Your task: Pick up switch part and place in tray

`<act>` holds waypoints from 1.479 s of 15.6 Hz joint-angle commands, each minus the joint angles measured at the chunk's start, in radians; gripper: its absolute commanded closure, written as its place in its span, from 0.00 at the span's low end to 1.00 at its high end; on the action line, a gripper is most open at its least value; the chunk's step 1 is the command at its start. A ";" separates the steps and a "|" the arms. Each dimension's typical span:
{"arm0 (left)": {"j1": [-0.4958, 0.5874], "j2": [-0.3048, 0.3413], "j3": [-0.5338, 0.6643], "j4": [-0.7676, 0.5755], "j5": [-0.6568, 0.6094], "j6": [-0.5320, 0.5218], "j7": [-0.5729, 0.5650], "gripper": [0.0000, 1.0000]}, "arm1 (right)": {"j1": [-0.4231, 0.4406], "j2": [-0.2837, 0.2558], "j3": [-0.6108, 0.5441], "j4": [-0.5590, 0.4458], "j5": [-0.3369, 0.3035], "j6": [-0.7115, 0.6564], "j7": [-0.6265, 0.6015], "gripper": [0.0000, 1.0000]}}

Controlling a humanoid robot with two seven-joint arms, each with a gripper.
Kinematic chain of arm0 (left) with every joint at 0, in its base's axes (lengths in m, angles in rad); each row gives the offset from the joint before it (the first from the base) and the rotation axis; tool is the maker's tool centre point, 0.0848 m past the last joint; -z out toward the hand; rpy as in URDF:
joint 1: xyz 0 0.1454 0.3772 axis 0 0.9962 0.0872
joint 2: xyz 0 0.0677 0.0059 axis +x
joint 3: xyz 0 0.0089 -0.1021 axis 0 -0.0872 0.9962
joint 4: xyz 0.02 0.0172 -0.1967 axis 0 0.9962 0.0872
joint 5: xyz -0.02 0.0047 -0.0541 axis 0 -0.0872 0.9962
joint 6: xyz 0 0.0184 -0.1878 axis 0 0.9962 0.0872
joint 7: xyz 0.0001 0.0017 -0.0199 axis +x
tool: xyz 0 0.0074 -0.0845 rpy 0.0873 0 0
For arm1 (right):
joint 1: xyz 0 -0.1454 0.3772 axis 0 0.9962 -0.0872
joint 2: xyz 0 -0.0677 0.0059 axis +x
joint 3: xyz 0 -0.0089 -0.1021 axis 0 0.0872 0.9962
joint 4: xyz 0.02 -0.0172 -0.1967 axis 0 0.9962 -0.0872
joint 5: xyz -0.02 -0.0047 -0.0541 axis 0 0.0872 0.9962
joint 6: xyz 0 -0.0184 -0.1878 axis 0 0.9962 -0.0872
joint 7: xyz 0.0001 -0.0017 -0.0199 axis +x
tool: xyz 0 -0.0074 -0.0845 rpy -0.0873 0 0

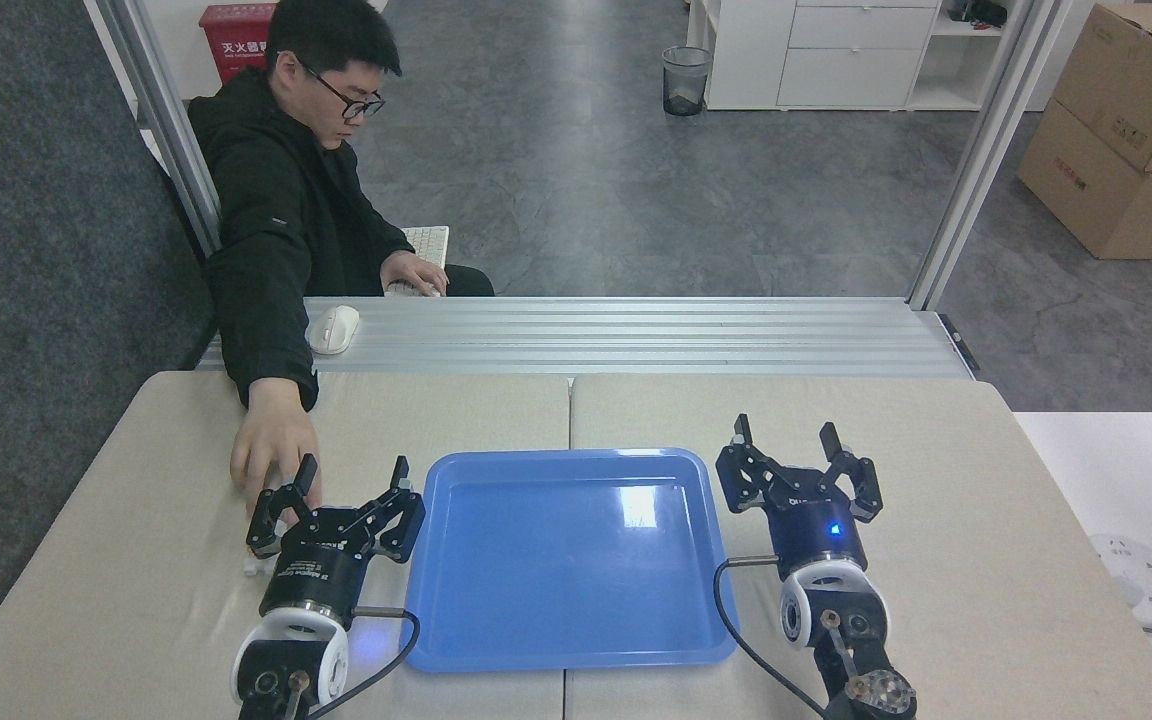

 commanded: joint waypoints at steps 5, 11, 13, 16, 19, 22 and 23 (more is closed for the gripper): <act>0.003 0.018 -0.016 0.041 0.000 0.001 0.002 0.00 | 0.000 0.000 0.000 0.000 0.000 0.000 0.000 0.00; -0.012 0.035 -0.013 0.066 0.006 0.002 0.017 0.00 | 0.000 0.003 0.000 0.000 0.000 0.000 -0.002 0.00; -0.007 0.037 -0.004 0.066 0.008 0.002 0.017 0.00 | 0.000 0.003 0.000 0.000 0.000 0.000 0.000 0.00; -0.006 0.040 0.002 0.066 0.008 0.002 0.017 0.00 | 0.000 0.003 0.000 0.000 0.000 0.000 -0.002 0.00; -0.006 0.040 0.002 0.066 0.009 0.001 0.017 0.00 | 0.000 0.006 -0.002 0.000 0.000 0.000 -0.002 0.00; 0.000 0.040 0.002 0.066 0.008 0.001 0.018 0.00 | 0.000 0.006 -0.002 0.000 0.000 0.000 0.000 0.00; 0.000 0.040 0.002 0.066 0.008 0.001 0.018 0.00 | 0.000 0.006 -0.002 0.000 0.000 0.000 -0.002 0.00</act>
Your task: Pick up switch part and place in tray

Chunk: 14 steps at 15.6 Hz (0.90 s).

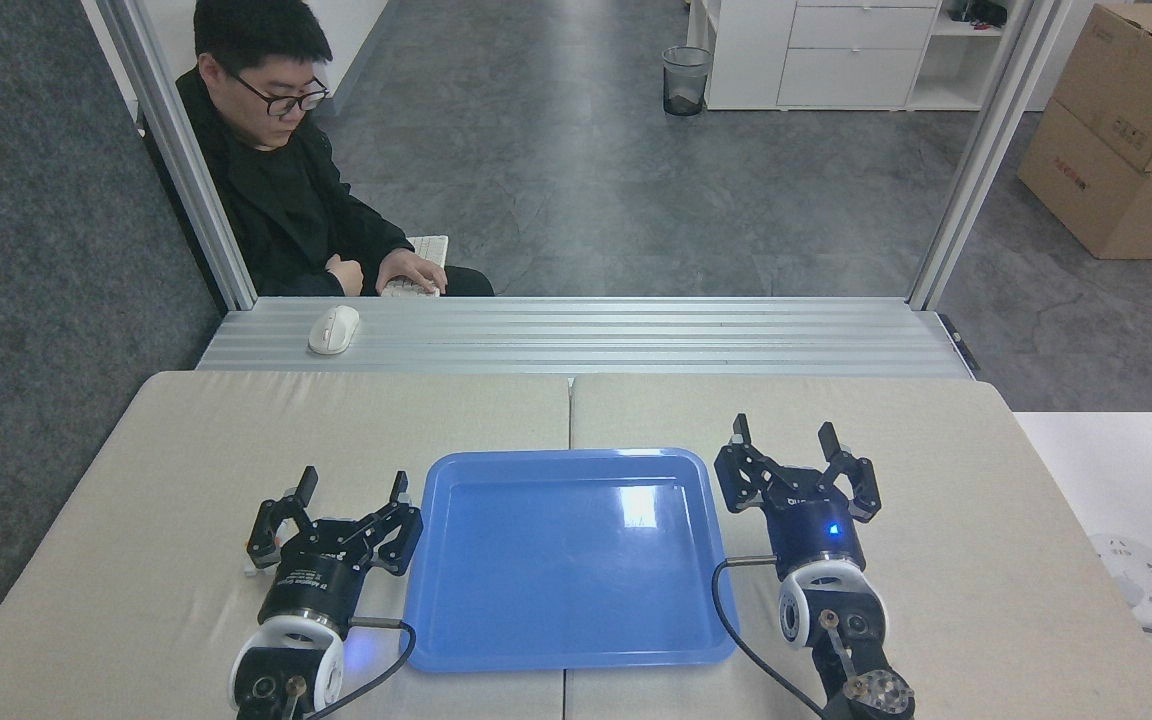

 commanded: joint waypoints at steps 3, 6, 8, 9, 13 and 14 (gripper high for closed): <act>0.002 0.006 0.025 0.007 0.000 -0.001 0.001 0.00 | 0.000 0.001 -0.001 0.000 0.000 0.000 0.001 0.00; -0.007 0.006 0.028 0.007 0.000 0.014 0.001 0.00 | 0.000 0.002 0.001 0.000 0.000 0.000 0.001 0.00; -0.012 0.006 0.028 0.003 0.002 0.048 -0.001 0.00 | 0.000 0.001 0.001 0.000 0.000 0.000 0.001 0.00; -0.015 0.006 0.029 -0.005 0.002 0.051 -0.002 0.00 | 0.000 0.001 0.001 0.000 0.000 0.000 0.001 0.00; -0.039 0.009 0.031 -0.013 0.003 0.052 -0.002 0.00 | 0.000 0.001 -0.001 0.000 0.000 0.000 0.001 0.00; -0.044 0.009 0.031 -0.011 0.003 0.052 -0.002 0.00 | 0.000 0.001 -0.001 0.000 0.000 0.000 0.001 0.00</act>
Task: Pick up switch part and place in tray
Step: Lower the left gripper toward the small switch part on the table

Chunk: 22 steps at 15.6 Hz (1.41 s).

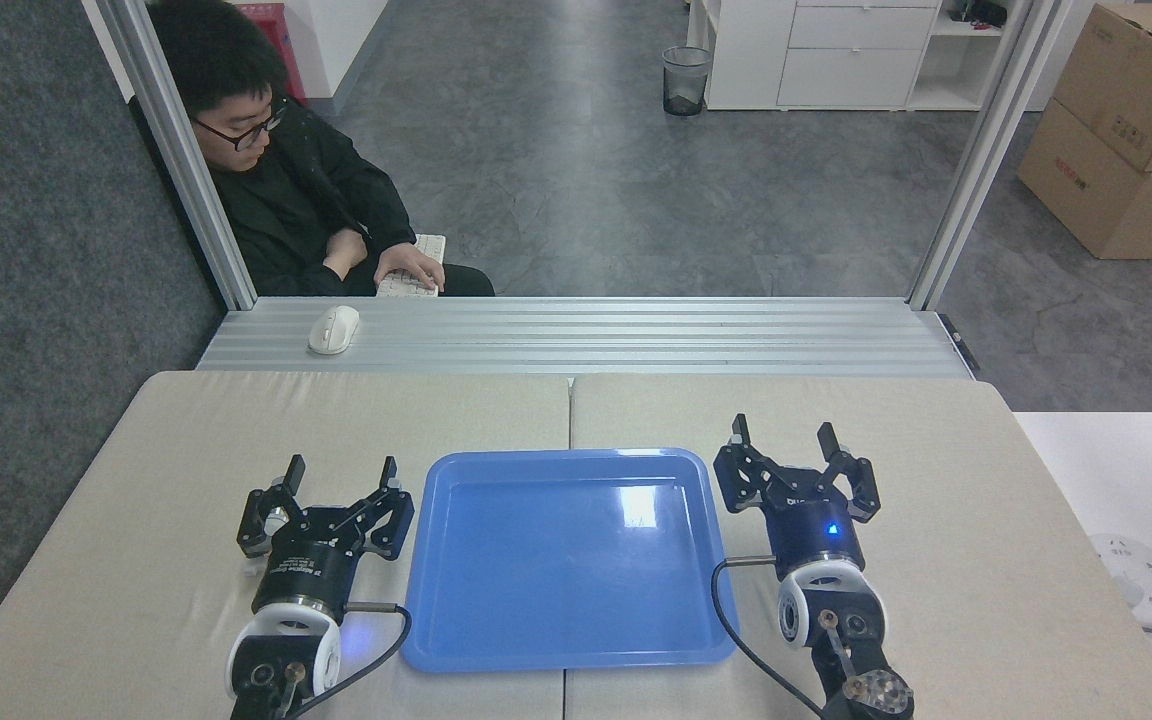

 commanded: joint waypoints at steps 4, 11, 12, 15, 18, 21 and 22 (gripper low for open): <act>-0.030 0.019 0.032 0.018 0.003 0.001 0.001 0.00 | 0.000 0.000 -0.001 0.000 0.000 0.000 0.001 0.00; -0.030 0.025 0.032 0.018 0.003 0.000 0.001 0.00 | -0.002 -0.004 0.005 0.000 0.000 0.034 0.016 0.00; -0.030 0.027 0.032 0.018 0.003 0.000 0.001 0.00 | -0.002 -0.004 0.007 0.000 0.000 0.034 0.017 0.00; -0.030 0.033 0.032 0.018 0.003 0.000 0.001 0.00 | -0.002 -0.004 0.005 0.000 0.000 0.036 0.027 0.00; -0.030 0.038 0.032 0.021 0.004 0.000 0.001 0.00 | -0.002 -0.002 0.004 0.000 0.000 0.036 0.028 0.00; -0.030 0.047 0.049 0.085 0.006 -0.004 0.003 0.00 | -0.002 -0.002 0.004 0.000 0.000 0.036 0.028 0.00; -0.030 0.051 0.065 0.119 0.005 -0.008 0.004 0.00 | -0.002 -0.002 0.004 0.000 0.000 0.036 0.028 0.00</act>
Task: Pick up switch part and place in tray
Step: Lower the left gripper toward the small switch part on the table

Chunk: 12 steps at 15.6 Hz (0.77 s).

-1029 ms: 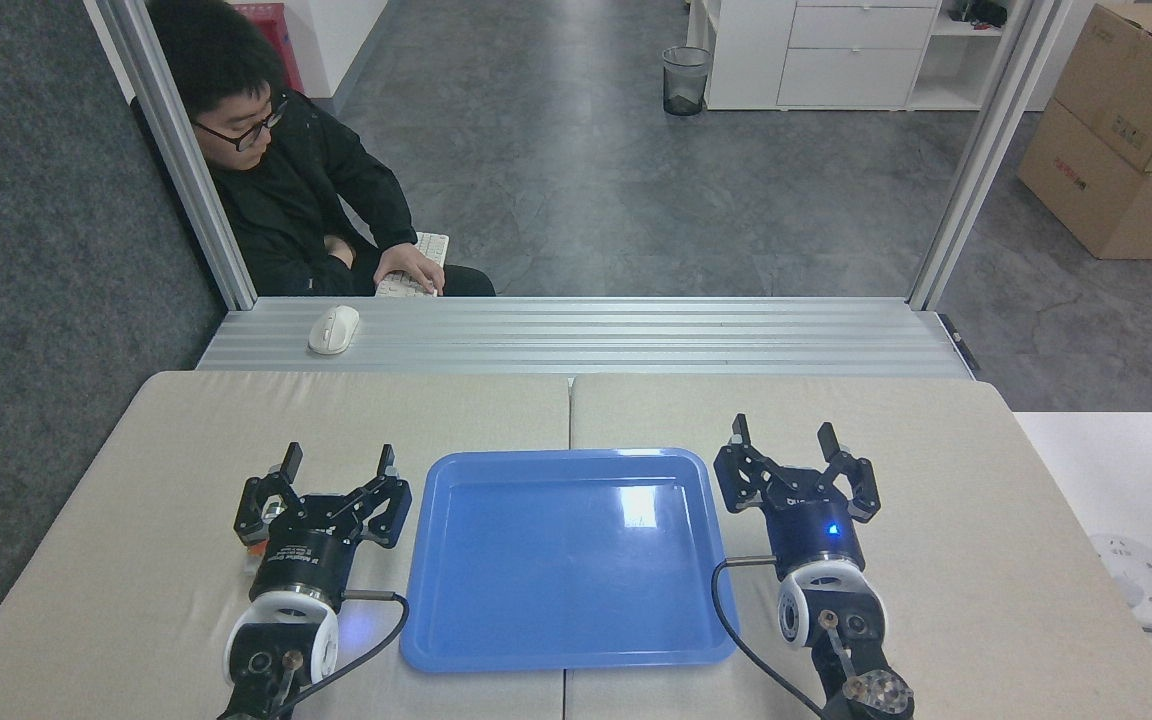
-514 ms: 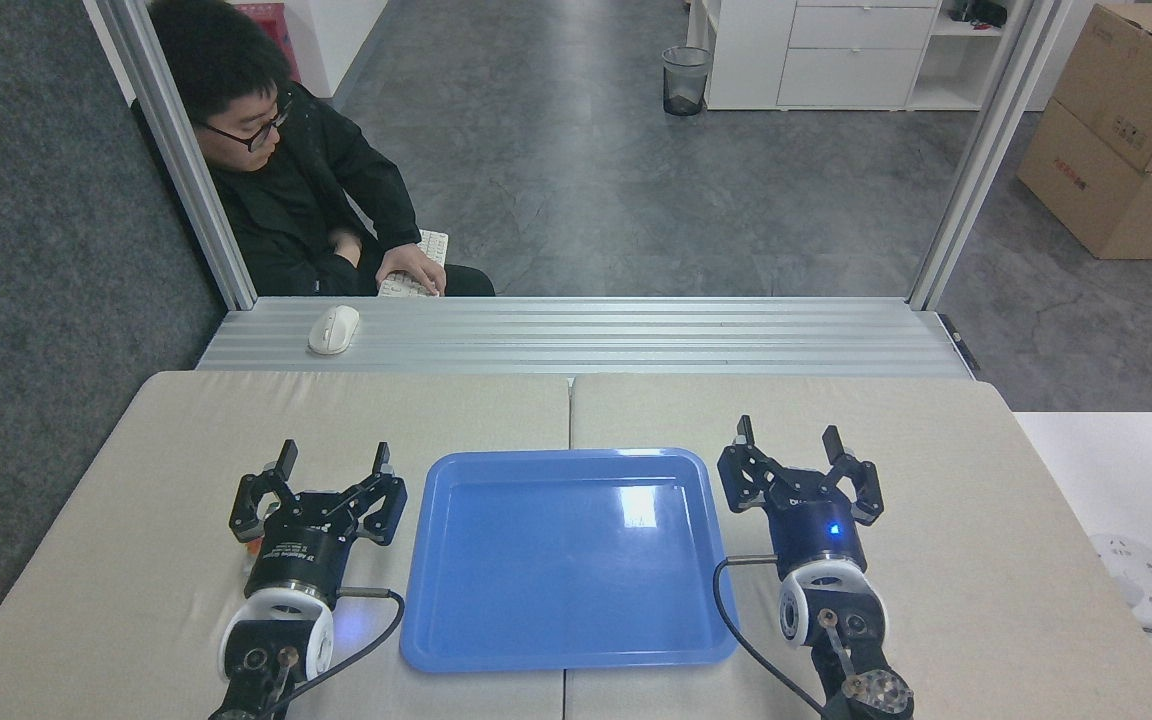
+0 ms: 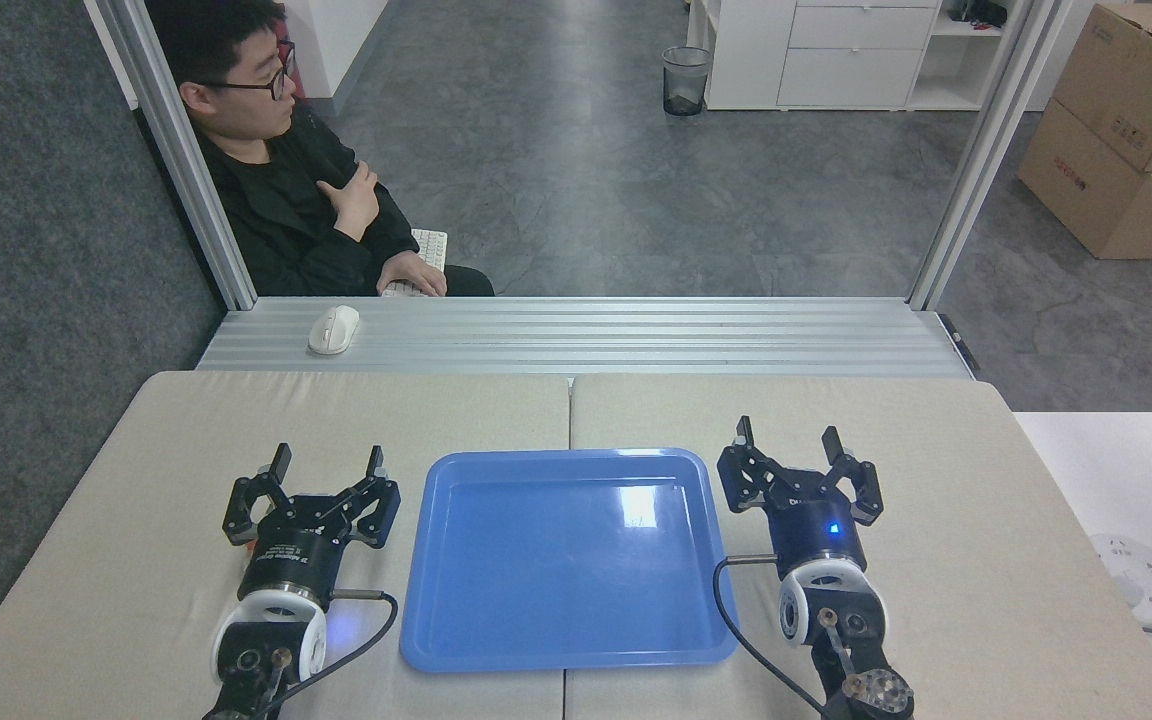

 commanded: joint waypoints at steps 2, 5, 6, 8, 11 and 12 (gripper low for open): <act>0.001 0.029 0.077 0.140 0.005 -0.008 0.028 0.00 | 0.000 0.000 0.000 0.000 0.000 0.000 0.001 0.00; -0.011 0.050 0.086 0.234 0.008 0.001 0.042 0.00 | 0.000 0.000 0.000 0.000 0.000 0.000 0.001 0.00; -0.014 0.053 0.092 0.249 0.008 0.001 0.051 0.00 | 0.000 0.000 0.000 0.000 0.000 0.000 0.001 0.00; -0.020 0.061 0.096 0.297 0.006 0.002 0.056 0.00 | 0.000 0.000 0.000 0.000 -0.002 0.000 0.001 0.00; -0.020 0.061 0.096 0.323 0.006 0.002 0.080 0.00 | 0.000 0.000 0.000 0.000 -0.002 0.000 0.001 0.00; -0.020 0.061 0.096 0.325 0.006 0.002 0.080 0.00 | -0.001 0.000 0.000 0.000 -0.002 0.000 0.001 0.00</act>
